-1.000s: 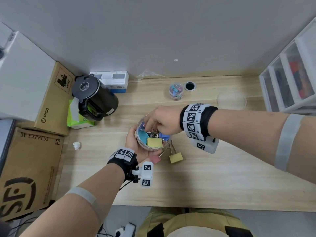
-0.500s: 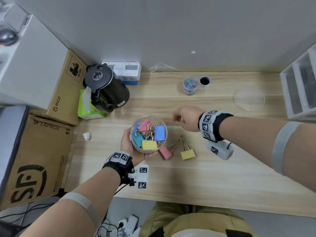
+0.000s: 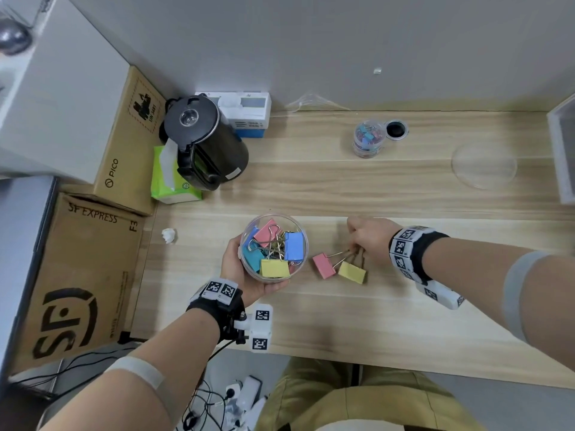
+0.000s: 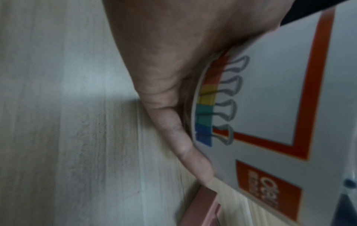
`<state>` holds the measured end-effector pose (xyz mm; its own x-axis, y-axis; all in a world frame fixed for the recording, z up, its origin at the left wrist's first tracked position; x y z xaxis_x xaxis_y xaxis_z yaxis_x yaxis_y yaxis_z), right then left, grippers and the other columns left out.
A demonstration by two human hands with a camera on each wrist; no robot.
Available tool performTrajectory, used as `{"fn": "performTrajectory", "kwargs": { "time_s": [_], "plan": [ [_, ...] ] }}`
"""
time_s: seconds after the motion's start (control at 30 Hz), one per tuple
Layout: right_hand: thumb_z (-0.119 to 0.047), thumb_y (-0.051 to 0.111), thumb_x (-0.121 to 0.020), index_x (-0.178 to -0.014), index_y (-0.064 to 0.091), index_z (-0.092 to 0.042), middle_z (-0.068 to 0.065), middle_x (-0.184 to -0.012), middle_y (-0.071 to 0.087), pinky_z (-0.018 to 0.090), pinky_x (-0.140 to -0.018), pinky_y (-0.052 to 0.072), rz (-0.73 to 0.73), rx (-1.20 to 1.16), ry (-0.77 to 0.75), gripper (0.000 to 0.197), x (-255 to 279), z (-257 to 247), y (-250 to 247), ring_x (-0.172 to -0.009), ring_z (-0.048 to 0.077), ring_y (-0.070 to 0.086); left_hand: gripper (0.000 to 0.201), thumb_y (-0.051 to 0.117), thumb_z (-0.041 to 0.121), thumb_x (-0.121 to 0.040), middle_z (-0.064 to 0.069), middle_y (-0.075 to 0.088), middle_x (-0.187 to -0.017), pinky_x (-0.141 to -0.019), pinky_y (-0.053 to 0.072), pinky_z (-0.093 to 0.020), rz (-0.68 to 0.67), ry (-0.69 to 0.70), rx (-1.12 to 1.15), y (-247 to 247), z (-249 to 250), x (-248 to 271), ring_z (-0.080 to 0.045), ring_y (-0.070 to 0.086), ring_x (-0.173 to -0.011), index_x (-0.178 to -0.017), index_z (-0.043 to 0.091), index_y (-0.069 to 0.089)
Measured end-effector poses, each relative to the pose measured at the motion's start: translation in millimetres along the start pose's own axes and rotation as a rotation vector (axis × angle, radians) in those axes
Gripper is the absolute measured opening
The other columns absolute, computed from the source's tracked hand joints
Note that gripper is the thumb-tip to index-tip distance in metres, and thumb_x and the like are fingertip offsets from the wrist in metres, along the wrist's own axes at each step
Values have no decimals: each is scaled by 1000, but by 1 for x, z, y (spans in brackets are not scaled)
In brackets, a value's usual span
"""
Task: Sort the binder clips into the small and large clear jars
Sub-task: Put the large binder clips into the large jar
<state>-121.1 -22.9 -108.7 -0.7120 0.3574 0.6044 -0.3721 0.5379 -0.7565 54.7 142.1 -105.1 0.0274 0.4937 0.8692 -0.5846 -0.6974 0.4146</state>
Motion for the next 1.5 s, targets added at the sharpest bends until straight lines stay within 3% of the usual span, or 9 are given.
{"fn": "performTrajectory", "kwargs": {
  "time_s": [0.1, 0.2, 0.37, 0.57, 0.77, 0.93, 1.13, 1.37, 1.5],
  "plan": [
    [-16, 59, -76, -94, 56, -22, 3, -104, 56, 34, -78, 50, -67, 22, 23, 19, 5, 5, -5, -98, 29, 58, 69, 46, 64, -85, -20, 66, -134, -82, 56, -49, -1, 3, -17, 3, 3, 0, -47, 53, -132, -129, 15, 69],
    [-14, 58, -80, -96, 62, -23, -2, -107, 57, 33, -80, 50, -119, 106, 38, 19, 8, 11, 0, -101, 23, 57, 70, 46, 64, -85, -20, 67, -134, -77, 59, -48, -14, -2, -22, 7, 6, -1, -48, 55, -130, -132, 16, 67],
    [-18, 54, -83, -106, 52, -21, 2, -101, 62, 37, -78, 53, -223, 103, 98, 23, 20, 14, 4, -91, 26, 62, 73, 45, 65, -85, -20, 65, -136, -78, 59, -49, -27, -7, -46, 13, 11, -3, -49, 55, -131, -135, 16, 65],
    [-23, 47, -87, -102, 47, -20, 5, -101, 61, 39, -79, 52, -87, -68, 91, 16, 19, 9, -3, -87, 26, 57, 74, 45, 66, -85, -21, 64, -138, -80, 58, -50, -36, -2, -47, 16, 10, -4, -50, 54, -131, -136, 16, 65],
    [-39, 57, -85, -108, 40, -18, -2, -80, 54, 34, -65, 47, 13, -97, 84, 35, 7, -3, -4, -75, 24, 54, 74, 44, 67, -85, -19, 65, -137, -78, 59, -49, -20, 1, -66, 15, 7, -4, -49, 55, -131, -136, 18, 65],
    [-33, 55, -90, -117, 45, -14, 7, -102, 64, 32, -69, 42, 29, -101, 115, 34, 2, -6, 7, -93, 30, 61, 75, 45, 68, -85, -19, 64, -138, -79, 59, -49, -20, 0, -69, 14, 2, -7, -47, 54, -133, -136, 17, 65],
    [-31, 49, -94, -116, 47, -15, 8, -105, 64, 33, -73, 44, 44, -218, 128, 28, 13, 3, 5, -94, 30, 60, 77, 48, 67, -82, -20, 64, -138, -80, 59, -49, -20, -11, -68, 21, -5, -8, -47, 53, -133, -136, 16, 65],
    [-43, 56, -93, -124, 54, -22, 0, -96, 67, 33, -73, 45, 389, -422, 66, 37, 56, 24, -91, -89, 28, 62, 74, 46, 66, -84, -19, 63, -140, -81, 57, -48, -8, 20, -94, 52, 2, -2, -45, 53, -135, -135, 17, 66],
    [-39, 61, -91, -117, 61, -27, -10, -96, 67, 28, -70, 39, 470, -355, -150, 29, 79, -6, -156, -91, 20, 62, 74, 44, 66, -86, -20, 65, -137, -78, 57, -46, 8, 37, -144, 80, 8, 4, -45, 59, -127, -134, 14, 66]
  ]
}}
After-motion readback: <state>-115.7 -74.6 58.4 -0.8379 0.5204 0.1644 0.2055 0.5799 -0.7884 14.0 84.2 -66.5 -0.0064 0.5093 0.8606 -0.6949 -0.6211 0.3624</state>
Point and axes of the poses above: each hand's wrist, its own x-axis away from the middle knuckle, its own y-axis out of the palm, z = x × y, the point moved 9 cm from there along -x, towards the middle knuckle
